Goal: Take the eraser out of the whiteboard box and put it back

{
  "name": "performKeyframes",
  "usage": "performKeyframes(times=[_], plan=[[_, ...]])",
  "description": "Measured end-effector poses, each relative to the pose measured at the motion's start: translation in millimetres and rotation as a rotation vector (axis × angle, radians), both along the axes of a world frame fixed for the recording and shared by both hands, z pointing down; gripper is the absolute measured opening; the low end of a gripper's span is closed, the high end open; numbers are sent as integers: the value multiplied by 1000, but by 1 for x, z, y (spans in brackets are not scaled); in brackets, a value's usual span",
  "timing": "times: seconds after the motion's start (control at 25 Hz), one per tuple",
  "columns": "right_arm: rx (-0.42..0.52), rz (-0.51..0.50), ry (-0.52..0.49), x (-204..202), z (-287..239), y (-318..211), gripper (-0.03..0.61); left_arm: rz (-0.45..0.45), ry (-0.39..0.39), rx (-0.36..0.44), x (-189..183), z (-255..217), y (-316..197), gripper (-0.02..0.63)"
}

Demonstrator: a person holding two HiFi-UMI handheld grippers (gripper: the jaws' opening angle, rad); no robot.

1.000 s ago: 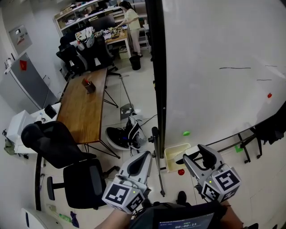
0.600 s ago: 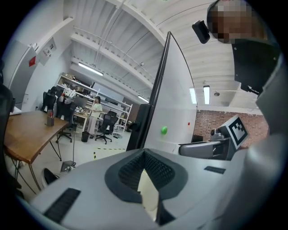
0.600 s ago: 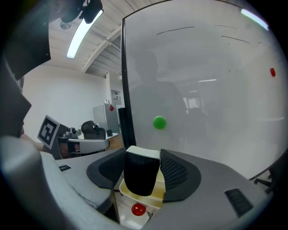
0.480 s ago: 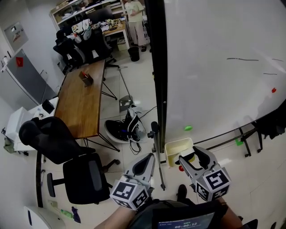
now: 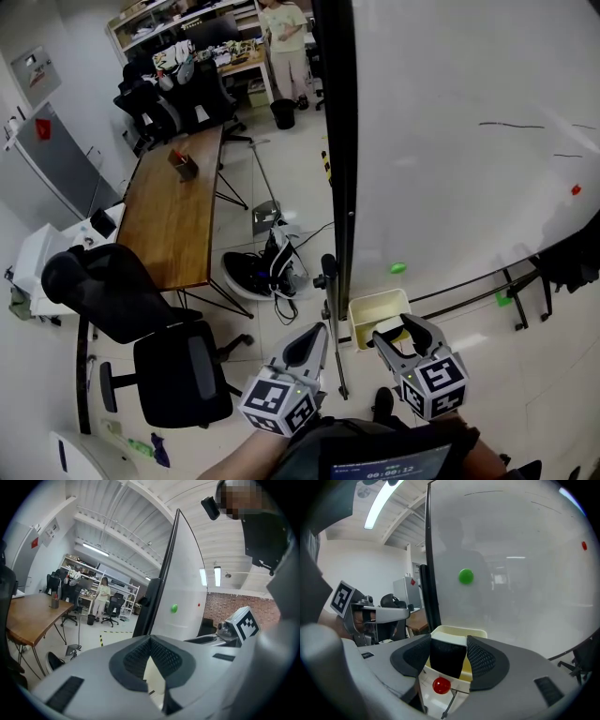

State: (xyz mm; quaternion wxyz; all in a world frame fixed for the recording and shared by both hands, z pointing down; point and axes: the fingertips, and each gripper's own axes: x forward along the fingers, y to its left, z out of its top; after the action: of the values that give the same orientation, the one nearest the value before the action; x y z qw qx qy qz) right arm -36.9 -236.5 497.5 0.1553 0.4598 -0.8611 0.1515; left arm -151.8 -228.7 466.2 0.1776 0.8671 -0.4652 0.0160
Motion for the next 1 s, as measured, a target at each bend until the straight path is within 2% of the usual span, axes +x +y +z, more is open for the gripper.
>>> performKeyframes(times=[0.32, 0.48, 1.0], plan=[[-25, 12, 20, -4, 14, 1, 272, -21, -4, -14, -9, 4, 0, 25], [-38, 18, 27, -5, 20, 2, 272, -27, 25, -24, -9, 4, 1, 25], [0, -1, 115, -16, 22, 7, 272, -25, 27, -20, -6, 2, 5, 25]])
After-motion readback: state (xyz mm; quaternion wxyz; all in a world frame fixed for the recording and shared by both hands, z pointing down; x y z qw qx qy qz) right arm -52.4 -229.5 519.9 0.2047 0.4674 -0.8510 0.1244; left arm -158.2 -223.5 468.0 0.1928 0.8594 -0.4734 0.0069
